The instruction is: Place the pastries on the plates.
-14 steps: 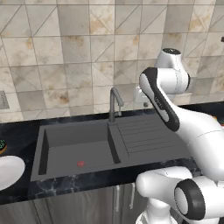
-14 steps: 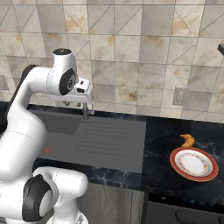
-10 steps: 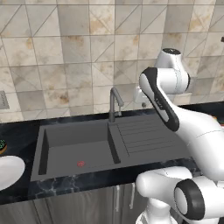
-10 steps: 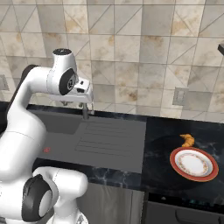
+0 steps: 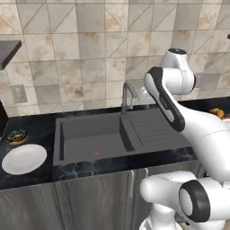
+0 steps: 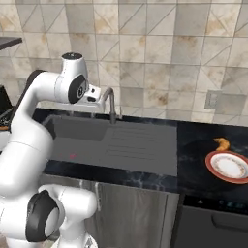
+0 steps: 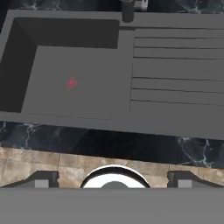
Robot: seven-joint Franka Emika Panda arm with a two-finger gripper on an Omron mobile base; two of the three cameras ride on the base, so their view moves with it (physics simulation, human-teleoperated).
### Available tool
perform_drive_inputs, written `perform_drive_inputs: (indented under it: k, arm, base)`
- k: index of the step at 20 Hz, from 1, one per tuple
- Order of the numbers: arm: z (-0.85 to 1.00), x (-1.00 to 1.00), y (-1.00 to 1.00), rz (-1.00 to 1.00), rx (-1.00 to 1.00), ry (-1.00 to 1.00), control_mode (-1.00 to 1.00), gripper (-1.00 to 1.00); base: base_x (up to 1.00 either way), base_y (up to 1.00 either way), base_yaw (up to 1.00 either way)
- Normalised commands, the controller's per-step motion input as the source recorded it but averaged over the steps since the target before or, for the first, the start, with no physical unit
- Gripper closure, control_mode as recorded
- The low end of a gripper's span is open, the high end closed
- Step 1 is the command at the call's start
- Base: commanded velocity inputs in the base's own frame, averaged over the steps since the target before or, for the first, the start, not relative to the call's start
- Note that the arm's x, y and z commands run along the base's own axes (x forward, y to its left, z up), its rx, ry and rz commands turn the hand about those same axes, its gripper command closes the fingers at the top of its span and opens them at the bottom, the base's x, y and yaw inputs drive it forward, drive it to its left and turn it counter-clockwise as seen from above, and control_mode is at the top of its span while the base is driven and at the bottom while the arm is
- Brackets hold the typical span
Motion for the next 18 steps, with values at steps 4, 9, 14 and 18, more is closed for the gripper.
perform_drive_inputs:
  k: [4,9,14,18]
  arm:
    - [0.0,0.0,0.0,0.0,0.0,0.0,1.0,-1.0]
    - [0.0,0.0,0.0,0.0,0.0,0.0,1.0,-1.0]
    - [0.0,0.0,0.0,0.0,0.0,0.0,1.0,-1.0]
    - [0.0,0.0,0.0,0.0,0.0,0.0,1.0,-1.0]
  base:
    - [-0.54,1.0,-0.13]
    - [0.23,1.0,-0.03]
    - [0.55,0.78,-0.01]
    - [0.46,0.22,0.0]
